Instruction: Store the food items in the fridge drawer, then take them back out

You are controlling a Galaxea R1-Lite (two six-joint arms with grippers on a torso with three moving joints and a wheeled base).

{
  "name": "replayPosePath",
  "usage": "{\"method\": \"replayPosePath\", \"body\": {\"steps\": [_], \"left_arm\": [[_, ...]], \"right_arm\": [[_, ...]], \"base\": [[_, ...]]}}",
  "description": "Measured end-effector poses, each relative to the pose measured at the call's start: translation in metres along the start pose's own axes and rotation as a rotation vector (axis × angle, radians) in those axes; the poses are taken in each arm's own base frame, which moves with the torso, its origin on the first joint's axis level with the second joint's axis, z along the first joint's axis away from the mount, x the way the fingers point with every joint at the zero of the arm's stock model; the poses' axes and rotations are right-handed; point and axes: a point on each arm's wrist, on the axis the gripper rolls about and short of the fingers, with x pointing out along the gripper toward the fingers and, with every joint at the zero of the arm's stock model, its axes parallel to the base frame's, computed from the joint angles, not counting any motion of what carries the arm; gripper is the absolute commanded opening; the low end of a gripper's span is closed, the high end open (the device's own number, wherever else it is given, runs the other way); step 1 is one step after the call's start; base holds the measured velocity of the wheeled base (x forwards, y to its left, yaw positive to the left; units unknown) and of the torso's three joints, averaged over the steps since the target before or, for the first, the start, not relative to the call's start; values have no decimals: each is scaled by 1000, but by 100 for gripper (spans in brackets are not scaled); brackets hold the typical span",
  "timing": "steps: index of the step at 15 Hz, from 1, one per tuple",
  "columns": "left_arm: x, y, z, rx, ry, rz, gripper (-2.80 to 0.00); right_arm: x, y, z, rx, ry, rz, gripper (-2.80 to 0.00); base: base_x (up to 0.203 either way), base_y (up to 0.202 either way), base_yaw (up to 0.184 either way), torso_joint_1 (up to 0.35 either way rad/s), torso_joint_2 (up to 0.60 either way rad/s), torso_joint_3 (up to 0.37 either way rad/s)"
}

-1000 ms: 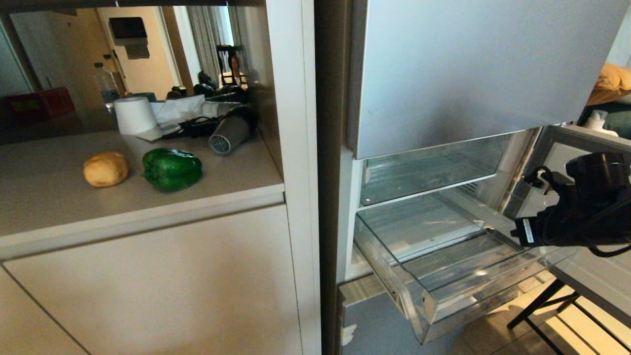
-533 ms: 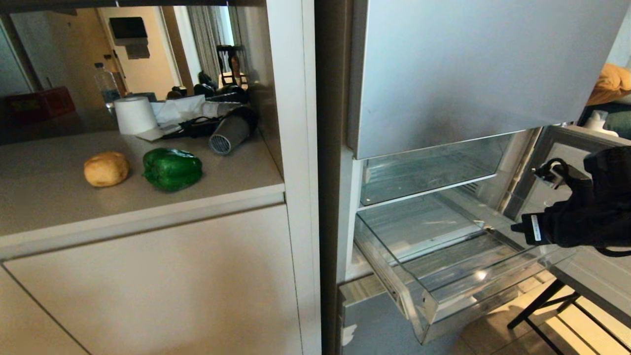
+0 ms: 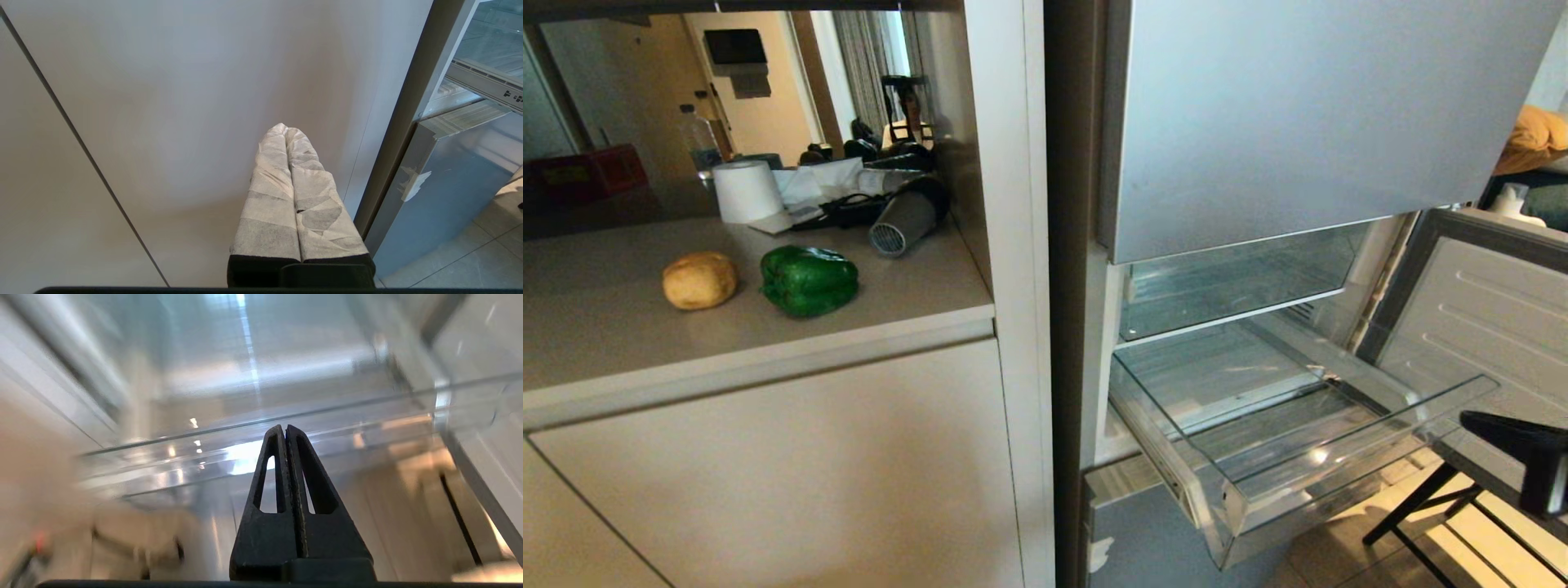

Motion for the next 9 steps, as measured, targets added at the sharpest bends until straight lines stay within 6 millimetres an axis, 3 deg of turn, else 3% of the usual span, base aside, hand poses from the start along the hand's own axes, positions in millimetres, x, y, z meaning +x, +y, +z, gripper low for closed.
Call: {"method": "replayPosePath", "body": {"steps": [3,5,7,9], "left_arm": [[0,0,0,0,0,0,-280],[0,0,0,0,0,0,-280],[0,0,0,1,0,0,-280],[0,0,0,-4,0,0,-280]], "right_arm": [[-62,15,-30,-19,-250,16,-280],[-91,21,-59,-56,-370,14,-280],[-109,24,-92,-92,-420,-17,-280],[-110,23,-127,-82,-314,-80,-280]], "base": [[0,0,0,0,0,0],[0,0,0,0,0,0],[0,0,0,0,0,0],[0,0,0,0,0,0]]}}
